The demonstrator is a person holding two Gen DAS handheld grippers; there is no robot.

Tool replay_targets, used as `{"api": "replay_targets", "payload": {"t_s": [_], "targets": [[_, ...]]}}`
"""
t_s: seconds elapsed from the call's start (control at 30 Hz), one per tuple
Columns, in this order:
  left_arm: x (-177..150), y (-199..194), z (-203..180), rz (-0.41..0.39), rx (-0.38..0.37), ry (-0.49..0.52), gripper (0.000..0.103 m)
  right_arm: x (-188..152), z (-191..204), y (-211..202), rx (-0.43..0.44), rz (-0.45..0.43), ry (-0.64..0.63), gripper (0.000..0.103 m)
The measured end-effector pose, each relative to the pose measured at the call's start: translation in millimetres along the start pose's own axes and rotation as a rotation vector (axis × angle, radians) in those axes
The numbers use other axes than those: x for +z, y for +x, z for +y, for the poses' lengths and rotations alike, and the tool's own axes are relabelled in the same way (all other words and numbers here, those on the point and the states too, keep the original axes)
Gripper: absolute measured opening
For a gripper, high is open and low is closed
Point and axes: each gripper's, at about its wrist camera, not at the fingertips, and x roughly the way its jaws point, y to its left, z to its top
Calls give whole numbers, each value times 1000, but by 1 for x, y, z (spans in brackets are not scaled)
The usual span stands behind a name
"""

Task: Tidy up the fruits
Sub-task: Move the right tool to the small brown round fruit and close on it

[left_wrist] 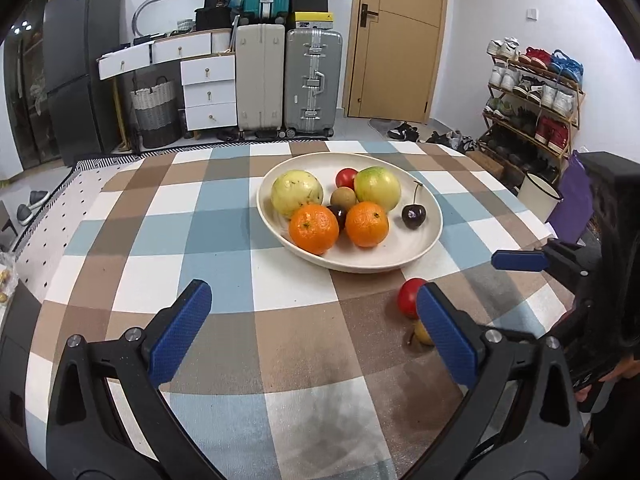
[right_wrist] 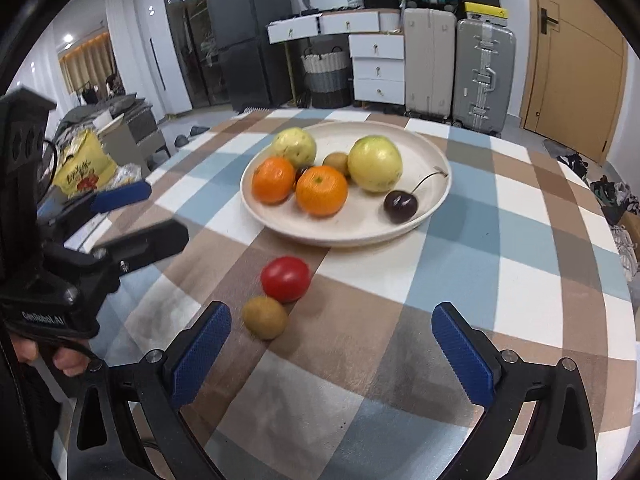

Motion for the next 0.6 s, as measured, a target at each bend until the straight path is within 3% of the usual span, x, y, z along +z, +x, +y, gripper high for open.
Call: {"api": "replay_targets", "payload": {"t_s": [0.27,0.33,0.4,0.6], "targets": [[-1,11,9,9,36,-14,102,-3,20,14,-3,39,-75,97],[-1,13,9,16,41,-14,102,-3,23,17,8,50,-87,90],[-1,14,9,18,35,-17,102,-4,24,20,14,65,-89,76],[-2,15,4,21,21,0,102,-5,26,20,49,70,-94,71]]}}
